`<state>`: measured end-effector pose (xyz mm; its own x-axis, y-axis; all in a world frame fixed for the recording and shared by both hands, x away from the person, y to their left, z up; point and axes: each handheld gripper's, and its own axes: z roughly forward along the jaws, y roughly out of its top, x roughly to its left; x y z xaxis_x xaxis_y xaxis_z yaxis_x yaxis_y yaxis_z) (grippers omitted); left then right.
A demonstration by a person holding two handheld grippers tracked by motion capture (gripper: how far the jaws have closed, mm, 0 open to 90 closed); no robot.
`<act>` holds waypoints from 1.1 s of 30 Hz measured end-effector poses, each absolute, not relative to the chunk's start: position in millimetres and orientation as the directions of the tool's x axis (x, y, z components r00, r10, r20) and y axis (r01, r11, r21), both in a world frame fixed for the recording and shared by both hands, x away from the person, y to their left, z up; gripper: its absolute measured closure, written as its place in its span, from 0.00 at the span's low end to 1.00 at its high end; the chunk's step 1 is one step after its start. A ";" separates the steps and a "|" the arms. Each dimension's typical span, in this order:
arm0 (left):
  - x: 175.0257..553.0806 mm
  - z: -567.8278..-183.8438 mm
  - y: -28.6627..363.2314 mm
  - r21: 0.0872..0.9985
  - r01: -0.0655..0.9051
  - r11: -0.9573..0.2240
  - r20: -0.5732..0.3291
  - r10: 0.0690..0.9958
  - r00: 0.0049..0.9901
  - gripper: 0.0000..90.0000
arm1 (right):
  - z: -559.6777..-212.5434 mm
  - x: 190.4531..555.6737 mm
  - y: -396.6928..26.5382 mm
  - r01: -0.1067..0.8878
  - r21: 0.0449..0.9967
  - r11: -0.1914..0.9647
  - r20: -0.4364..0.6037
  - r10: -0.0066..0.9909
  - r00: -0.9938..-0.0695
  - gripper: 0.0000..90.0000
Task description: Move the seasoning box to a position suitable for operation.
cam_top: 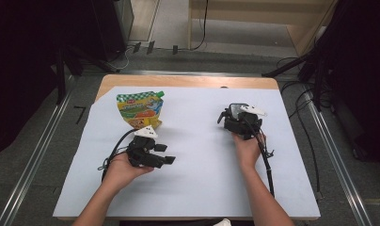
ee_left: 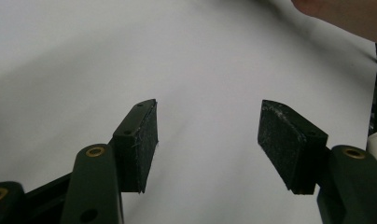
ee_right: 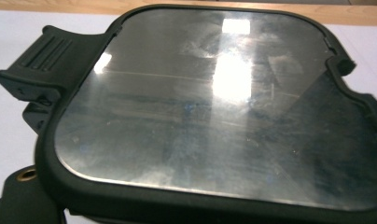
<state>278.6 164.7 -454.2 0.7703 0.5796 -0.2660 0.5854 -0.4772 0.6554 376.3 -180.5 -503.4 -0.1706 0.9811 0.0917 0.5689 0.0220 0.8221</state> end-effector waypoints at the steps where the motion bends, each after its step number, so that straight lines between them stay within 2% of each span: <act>1: 279.0 -454.1 165.4 0.656 0.589 -0.473 -0.269 0.583 0.767 0.43 | -498.8 374.2 -181.5 0.562 0.826 0.047 0.074 0.979 -0.191 0.16; 5: 279.7 -454.3 166.2 0.658 0.592 -0.466 -0.273 0.584 0.764 0.43 | -492.6 369.3 -180.6 0.553 0.830 0.072 0.063 0.973 -0.223 0.16; 9: 279.9 -454.0 166.0 0.659 0.593 -0.463 -0.273 0.588 0.762 0.42 | -481.2 357.3 -176.3 0.531 0.838 0.126 0.045 0.954 -0.297 0.16; 17: 280.2 -453.7 164.5 0.659 0.589 -0.468 -0.270 0.583 0.766 0.42 | -463.7 331.9 -168.9 0.511 0.848 0.143 0.090 0.910 -0.405 0.17; 22: 281.1 -454.4 163.5 0.657 0.591 -0.468 -0.286 0.570 0.770 0.47 | -462.7 314.3 -166.3 0.511 0.842 0.172 0.098 0.883 -0.459 0.17; 29: 282.8 -453.3 161.6 0.661 0.577 -0.480 -0.270 0.565 0.779 0.46 | -467.8 301.1 -157.4 0.516 0.836 0.186 0.121 0.855 -0.504 0.17; 33: 285.9 -453.5 161.2 0.661 0.580 -0.477 -0.269 0.571 0.776 0.46 | -476.8 294.9 -141.4 0.517 0.828 0.215 0.137 0.817 -0.559 0.17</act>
